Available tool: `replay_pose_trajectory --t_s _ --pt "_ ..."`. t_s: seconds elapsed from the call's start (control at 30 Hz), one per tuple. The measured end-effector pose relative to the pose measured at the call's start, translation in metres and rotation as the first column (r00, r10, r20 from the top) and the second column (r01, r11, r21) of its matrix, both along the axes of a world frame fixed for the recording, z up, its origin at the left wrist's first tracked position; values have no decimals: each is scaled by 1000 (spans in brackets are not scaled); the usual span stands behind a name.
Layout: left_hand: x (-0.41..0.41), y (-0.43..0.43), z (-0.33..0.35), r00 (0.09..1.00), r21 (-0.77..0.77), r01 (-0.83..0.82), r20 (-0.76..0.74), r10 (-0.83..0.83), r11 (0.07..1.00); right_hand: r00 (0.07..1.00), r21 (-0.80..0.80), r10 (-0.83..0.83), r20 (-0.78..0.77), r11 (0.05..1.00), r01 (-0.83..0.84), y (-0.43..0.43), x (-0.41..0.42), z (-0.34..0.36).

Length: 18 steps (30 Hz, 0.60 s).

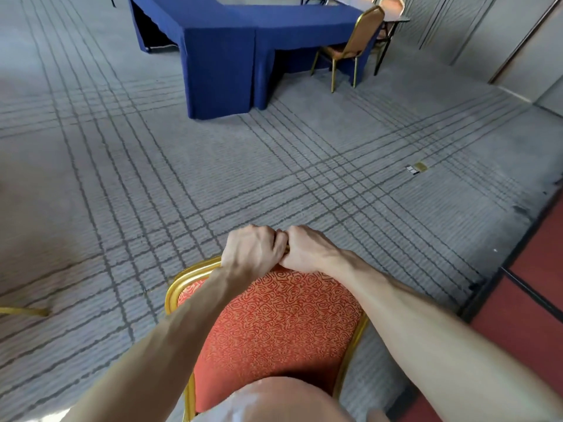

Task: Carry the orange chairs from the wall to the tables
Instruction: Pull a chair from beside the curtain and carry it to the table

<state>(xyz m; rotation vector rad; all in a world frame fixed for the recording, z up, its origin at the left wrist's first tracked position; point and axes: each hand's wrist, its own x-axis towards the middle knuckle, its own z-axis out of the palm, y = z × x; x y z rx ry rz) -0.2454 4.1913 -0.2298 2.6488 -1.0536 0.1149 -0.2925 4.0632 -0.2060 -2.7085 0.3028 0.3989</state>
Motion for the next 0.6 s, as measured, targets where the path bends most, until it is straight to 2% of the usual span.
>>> replay_pose_trajectory --t_s 0.13,0.3,0.43,0.6 --pt "43 -17 15 997 -73 -64 -43 61 995 1000 -39 5 28 999 -3 -16 38 20" --pt "93 -48 42 995 -172 -62 -85 48 983 986 -160 11 168 987 16 -43 73 55" --pt "116 -73 34 991 -155 -36 -135 15 987 974 -259 61 218 966 -3 -58 84 47" --pt "134 -93 7 978 -94 -59 -206 39 994 982 -293 95 165 955 -43 -77 105 6"
